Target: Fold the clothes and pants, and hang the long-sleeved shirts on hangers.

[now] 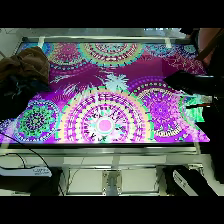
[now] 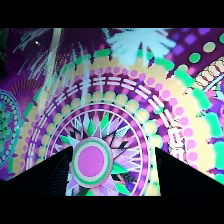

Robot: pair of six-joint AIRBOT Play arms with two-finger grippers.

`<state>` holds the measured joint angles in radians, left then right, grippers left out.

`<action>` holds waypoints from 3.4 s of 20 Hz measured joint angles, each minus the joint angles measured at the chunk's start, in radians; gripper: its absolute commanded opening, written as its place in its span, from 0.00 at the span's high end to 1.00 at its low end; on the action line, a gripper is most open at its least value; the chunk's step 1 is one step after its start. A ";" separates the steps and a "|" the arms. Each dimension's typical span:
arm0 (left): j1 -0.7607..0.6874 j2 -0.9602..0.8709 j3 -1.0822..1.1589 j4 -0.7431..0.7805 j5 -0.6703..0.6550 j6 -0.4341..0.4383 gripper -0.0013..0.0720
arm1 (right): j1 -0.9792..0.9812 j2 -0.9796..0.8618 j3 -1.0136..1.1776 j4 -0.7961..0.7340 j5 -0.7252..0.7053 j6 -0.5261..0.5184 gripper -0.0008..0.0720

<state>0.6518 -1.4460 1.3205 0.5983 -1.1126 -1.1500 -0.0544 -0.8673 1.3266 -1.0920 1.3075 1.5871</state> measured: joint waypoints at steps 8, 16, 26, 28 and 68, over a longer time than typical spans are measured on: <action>-0.468 0.361 0.000 -0.100 -0.110 -0.013 0.97 | 0.000 0.001 0.280 -0.381 0.205 -0.014 0.19; -1.347 0.214 0.000 -0.125 0.399 -0.031 0.97 | 0.000 0.001 0.332 -0.626 0.237 -0.059 0.19; -1.680 -0.192 0.044 -0.393 0.591 0.004 0.02 | 0.000 -0.004 0.335 -0.723 0.217 -0.085 0.19; -1.577 -0.170 0.048 -0.406 0.525 0.019 0.02 | 0.000 -0.007 0.335 -0.731 0.213 -0.087 0.19; -0.389 -0.230 0.051 0.581 0.259 -0.485 0.97 | 0.000 -0.213 0.188 -0.195 0.063 -0.124 0.19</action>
<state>0.2623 -1.6760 1.3720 1.1797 -0.8532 -1.6348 -0.0544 -1.0801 1.5143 -1.2869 1.3701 1.4628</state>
